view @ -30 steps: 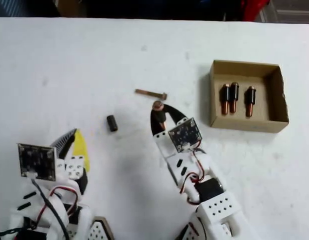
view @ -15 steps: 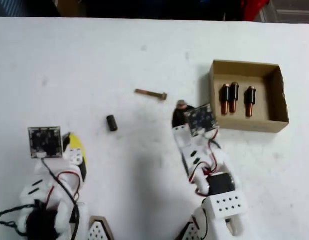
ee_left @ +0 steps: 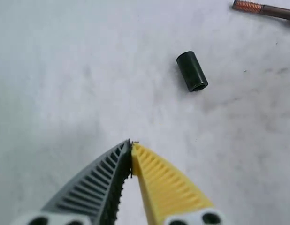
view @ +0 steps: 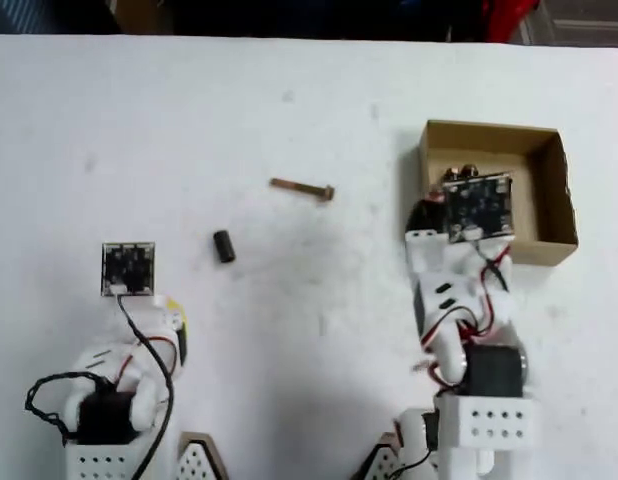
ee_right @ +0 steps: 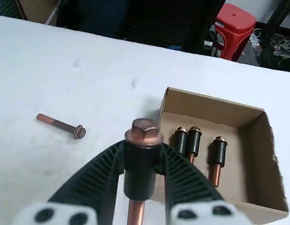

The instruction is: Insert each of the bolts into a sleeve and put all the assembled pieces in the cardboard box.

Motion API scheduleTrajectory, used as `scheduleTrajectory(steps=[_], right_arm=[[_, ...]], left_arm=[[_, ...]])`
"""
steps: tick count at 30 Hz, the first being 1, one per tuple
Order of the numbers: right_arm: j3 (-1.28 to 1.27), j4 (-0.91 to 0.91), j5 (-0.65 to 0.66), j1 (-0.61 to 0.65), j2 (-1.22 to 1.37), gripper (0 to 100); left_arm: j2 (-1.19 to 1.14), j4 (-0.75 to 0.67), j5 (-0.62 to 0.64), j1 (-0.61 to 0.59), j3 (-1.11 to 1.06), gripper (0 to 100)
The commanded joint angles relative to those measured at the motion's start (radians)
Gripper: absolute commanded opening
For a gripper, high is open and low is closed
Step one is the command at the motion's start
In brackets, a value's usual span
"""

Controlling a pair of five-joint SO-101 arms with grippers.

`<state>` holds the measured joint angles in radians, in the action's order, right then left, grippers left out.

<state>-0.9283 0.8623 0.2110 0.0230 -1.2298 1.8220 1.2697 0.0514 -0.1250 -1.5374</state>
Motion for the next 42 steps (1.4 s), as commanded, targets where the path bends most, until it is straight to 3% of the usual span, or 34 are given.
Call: scheduleTrajectory(steps=[1, 7, 13, 42], right_arm=[[0.178, 0.065, 0.009, -0.036, -0.008, 1.7], [0.400, 0.196, 0.048, -0.068, 0.188, 1.7], [0.566, 0.203, 0.057, -0.136, 0.478, 1.7], [1.428, 0.209, 0.058, -0.283, 1.675, 1.7]], left_arm=[[0.002, -0.026, -0.012, -0.002, 0.008, 3], [0.002, 0.011, -0.014, -0.002, -0.005, 3], [0.002, 0.012, -0.157, -0.002, -0.077, 2], [0.002, 0.018, -0.160, -0.004, -0.155, 3]])
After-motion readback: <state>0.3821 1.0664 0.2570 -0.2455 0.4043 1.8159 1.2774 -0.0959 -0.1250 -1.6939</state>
